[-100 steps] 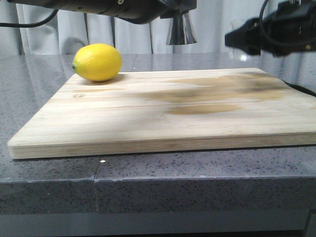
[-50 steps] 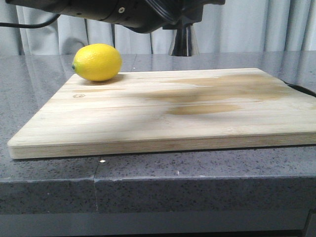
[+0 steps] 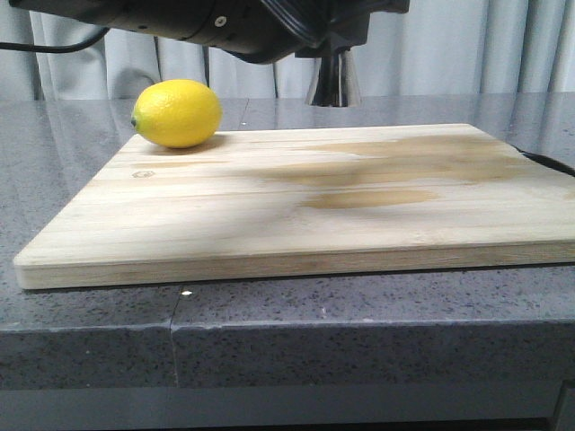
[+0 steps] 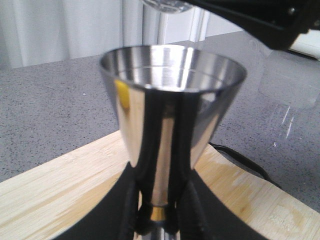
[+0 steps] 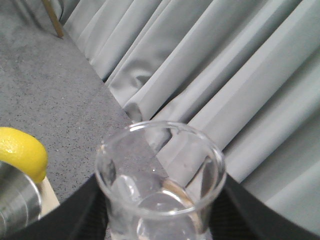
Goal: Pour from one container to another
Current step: 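Lift the glass beaker with the right gripper toward the held jigger, then tilt the beaker with the right gripper, pouring liquid into the jigger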
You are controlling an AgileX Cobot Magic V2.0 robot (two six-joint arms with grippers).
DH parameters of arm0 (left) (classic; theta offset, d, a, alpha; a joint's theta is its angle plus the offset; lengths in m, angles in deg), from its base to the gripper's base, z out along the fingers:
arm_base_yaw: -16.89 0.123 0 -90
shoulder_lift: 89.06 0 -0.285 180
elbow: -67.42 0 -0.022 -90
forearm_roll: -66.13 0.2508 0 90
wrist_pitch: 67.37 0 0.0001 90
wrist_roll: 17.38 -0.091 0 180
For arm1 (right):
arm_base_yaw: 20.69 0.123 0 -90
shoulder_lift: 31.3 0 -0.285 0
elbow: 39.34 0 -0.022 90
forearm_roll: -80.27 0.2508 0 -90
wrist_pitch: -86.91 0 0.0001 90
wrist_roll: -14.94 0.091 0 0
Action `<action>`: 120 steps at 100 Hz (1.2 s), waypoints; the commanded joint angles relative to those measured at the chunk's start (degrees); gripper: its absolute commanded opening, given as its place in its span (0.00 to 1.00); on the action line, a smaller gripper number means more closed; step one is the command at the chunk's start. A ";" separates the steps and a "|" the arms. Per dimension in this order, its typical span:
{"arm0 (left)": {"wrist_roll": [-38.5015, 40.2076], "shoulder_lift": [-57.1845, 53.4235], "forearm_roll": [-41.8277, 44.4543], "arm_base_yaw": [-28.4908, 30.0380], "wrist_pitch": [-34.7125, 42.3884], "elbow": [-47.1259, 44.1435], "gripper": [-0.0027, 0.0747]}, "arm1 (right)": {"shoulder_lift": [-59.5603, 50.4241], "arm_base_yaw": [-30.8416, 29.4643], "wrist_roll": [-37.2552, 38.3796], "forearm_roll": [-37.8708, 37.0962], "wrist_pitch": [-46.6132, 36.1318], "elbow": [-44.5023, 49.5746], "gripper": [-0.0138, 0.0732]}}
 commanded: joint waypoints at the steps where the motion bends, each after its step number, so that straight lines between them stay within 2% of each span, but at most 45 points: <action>1: 0.35 -2.75 0.52 -0.34 4.73 1.64 0.09 | -2.23 0.05 -0.11 -0.80 -2.73 -2.56 0.48; 18: 0.35 -2.75 0.52 -0.34 4.73 1.64 0.09 | -2.23 0.05 -1.25 -5.36 -2.73 -3.75 0.48; 74: 0.35 -2.75 0.52 -0.34 4.73 1.64 0.09 | -2.23 0.05 -1.99 -10.00 -2.60 -4.01 0.48; 92: 0.35 -2.75 0.52 -0.34 4.73 1.64 0.09 | -2.23 0.05 -6.60 -10.99 -2.98 -4.01 0.48; 113: 0.35 -2.75 0.55 -0.34 4.73 1.64 0.09 | -2.23 0.05 -7.24 -11.13 -3.24 -4.01 0.48; 120: 0.35 -2.75 0.55 -0.34 4.73 1.64 0.09 | -2.23 0.05 -9.89 -11.13 -3.24 -4.01 0.48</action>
